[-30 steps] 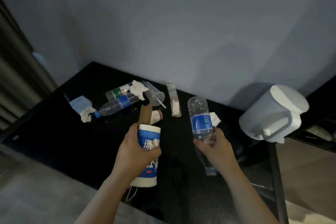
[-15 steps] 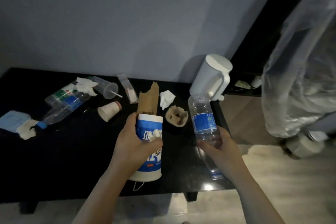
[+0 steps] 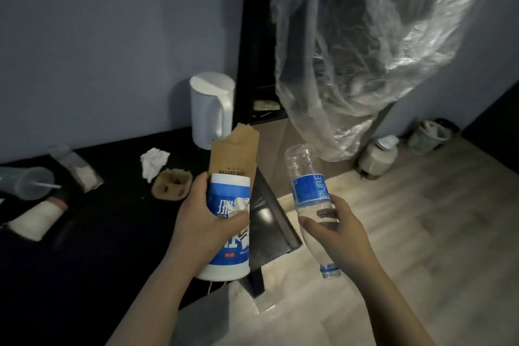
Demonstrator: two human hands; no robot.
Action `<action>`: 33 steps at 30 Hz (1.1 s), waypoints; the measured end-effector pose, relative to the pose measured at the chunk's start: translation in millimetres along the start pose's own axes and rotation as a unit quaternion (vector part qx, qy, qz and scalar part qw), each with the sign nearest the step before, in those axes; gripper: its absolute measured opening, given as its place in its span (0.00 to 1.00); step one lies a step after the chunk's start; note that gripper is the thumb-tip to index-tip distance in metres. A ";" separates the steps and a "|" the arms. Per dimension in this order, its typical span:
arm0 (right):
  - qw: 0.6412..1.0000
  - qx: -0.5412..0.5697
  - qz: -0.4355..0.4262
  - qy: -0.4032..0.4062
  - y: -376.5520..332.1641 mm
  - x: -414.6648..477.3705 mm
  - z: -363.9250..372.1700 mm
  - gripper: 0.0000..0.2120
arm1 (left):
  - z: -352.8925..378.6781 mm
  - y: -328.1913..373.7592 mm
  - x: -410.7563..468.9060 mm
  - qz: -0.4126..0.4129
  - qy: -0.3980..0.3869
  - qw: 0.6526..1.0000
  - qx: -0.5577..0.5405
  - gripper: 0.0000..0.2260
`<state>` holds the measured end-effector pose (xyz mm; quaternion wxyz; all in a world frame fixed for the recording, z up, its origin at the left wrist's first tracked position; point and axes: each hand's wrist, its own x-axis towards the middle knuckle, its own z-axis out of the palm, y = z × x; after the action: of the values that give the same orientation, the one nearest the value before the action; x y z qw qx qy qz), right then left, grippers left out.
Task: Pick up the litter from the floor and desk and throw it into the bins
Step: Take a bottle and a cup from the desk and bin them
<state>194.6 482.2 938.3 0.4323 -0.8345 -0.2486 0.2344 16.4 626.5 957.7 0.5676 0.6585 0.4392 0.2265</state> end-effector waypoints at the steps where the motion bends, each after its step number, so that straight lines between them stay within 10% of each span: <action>1: 1.000 0.003 0.008 0.015 11.6 0.9 -18.7 0.28 | 19.2 7.8 -0.3 0.005 -0.009 1.000 0.001 0.30; 17: 0.968 0.071 0.096 0.223 185.9 -7.2 -301.7 0.27 | 357.1 104.0 -30.4 0.102 -0.205 0.970 0.083 0.29; 33: 0.909 0.105 0.185 0.359 235.7 87.0 -399.7 0.19 | 536.9 155.5 83.1 0.147 -0.316 0.931 0.109 0.23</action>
<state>553.6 175.6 931.9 0.5264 -0.8430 0.1088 0.0194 536.6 406.1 952.3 0.5622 0.8110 0.1575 0.0389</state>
